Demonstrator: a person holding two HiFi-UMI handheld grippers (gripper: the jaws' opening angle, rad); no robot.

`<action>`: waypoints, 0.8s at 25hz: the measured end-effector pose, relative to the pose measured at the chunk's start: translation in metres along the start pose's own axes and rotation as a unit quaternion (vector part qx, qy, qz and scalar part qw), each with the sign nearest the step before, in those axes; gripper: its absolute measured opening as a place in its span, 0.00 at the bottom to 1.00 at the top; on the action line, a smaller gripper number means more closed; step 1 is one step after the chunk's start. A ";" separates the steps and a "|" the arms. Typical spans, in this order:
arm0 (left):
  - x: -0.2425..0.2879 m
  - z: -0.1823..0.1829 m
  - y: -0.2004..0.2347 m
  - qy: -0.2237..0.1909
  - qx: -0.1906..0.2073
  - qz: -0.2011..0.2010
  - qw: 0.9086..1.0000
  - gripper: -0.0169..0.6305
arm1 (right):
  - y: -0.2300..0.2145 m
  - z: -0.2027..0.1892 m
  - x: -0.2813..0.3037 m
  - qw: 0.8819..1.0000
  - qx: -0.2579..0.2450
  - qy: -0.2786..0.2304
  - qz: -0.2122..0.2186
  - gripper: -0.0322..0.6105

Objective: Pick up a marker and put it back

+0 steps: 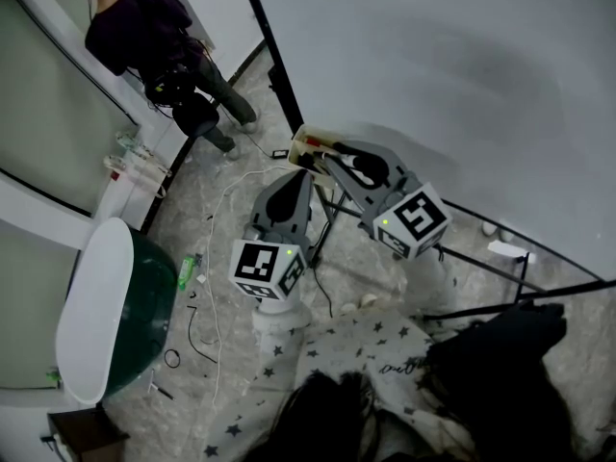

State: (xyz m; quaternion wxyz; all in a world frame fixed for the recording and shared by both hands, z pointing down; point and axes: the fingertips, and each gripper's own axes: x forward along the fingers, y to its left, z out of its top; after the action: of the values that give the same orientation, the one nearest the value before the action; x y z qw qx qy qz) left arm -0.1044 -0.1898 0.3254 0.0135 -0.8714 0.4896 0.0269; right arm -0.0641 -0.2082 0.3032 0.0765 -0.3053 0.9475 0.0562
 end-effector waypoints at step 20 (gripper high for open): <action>0.004 -0.012 0.015 0.002 -0.007 0.007 1.000 0.03 | -0.014 -0.022 0.014 1.000 0.001 0.021 -0.011 0.18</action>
State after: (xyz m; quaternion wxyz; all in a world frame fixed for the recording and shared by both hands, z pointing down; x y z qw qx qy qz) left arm -0.1145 -0.2010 0.3368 0.0058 -0.8679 0.4958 0.0287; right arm -0.0695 -0.2302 0.3210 0.0575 -0.3165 0.9456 0.0479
